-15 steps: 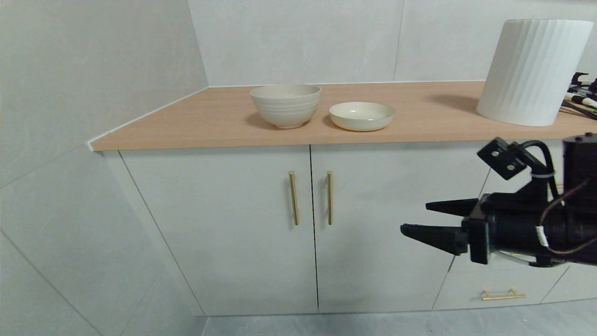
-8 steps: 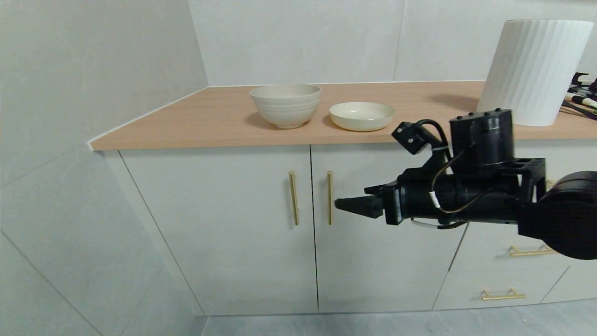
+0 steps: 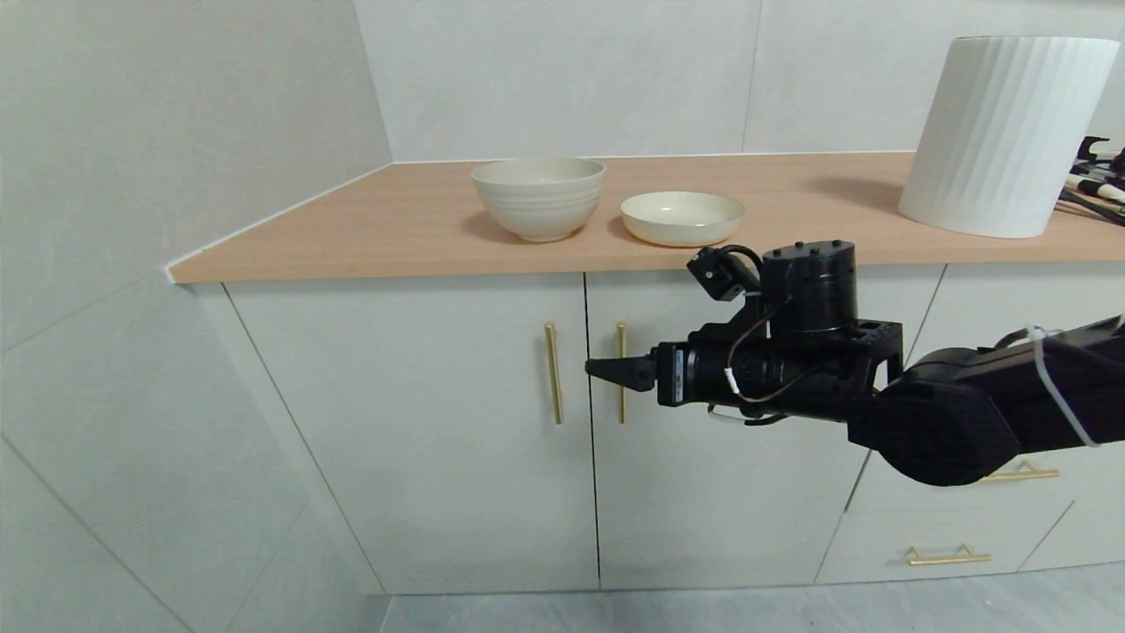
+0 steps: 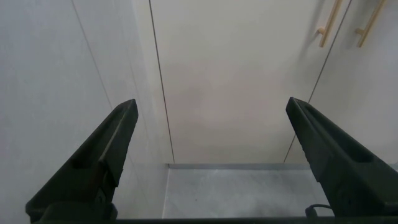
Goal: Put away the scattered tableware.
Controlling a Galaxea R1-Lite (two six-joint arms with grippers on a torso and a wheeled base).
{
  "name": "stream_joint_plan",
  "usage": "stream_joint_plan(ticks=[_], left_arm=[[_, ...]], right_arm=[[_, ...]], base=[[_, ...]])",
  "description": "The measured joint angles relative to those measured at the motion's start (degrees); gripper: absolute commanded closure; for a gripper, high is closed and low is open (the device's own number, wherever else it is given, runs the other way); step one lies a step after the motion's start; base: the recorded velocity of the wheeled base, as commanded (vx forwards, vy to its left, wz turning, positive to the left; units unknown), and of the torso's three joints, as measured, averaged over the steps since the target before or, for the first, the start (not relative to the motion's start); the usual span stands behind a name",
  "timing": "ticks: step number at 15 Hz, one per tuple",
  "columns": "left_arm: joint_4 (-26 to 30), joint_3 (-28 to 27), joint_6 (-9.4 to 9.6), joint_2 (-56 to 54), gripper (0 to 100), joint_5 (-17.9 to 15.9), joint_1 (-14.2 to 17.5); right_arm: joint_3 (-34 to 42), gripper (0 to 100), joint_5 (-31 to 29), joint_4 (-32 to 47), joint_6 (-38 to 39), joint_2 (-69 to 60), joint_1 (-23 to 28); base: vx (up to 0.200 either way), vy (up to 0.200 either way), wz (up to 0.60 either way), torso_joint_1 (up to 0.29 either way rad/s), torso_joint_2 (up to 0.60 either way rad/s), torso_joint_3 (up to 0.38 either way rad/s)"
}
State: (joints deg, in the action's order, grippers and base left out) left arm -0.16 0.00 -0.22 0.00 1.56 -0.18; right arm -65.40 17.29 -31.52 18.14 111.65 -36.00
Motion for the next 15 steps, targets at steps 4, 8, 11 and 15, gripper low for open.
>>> stream_joint_plan(ticks=[4,8,11,15], left_arm=[[0.0,0.0,0.0,0.0,0,0.0,0.0],[0.0,0.0,0.0,0.0,0,0.0,0.0],[0.0,0.0,0.0,0.0,0,0.0,0.0],[0.0,0.0,0.0,0.0,0,0.0,0.0]], right_arm=[[-0.26,0,-1.34,-7.86,-0.07,4.91,0.15],[-1.05,0,-1.74,-9.86,-0.05,8.22,0.48],[-1.85,0,-1.77,-10.0,0.04,9.51,0.52],[-2.56,0,-1.8,-12.95,0.06,11.52,0.59]], base=[[0.0,0.0,0.0,0.0,0.0,0.0],[0.0,0.0,0.0,0.0,0.0,0.0],[0.0,0.0,0.0,0.0,0.0,0.0],[0.0,0.0,0.0,0.0,0.0,0.0]])
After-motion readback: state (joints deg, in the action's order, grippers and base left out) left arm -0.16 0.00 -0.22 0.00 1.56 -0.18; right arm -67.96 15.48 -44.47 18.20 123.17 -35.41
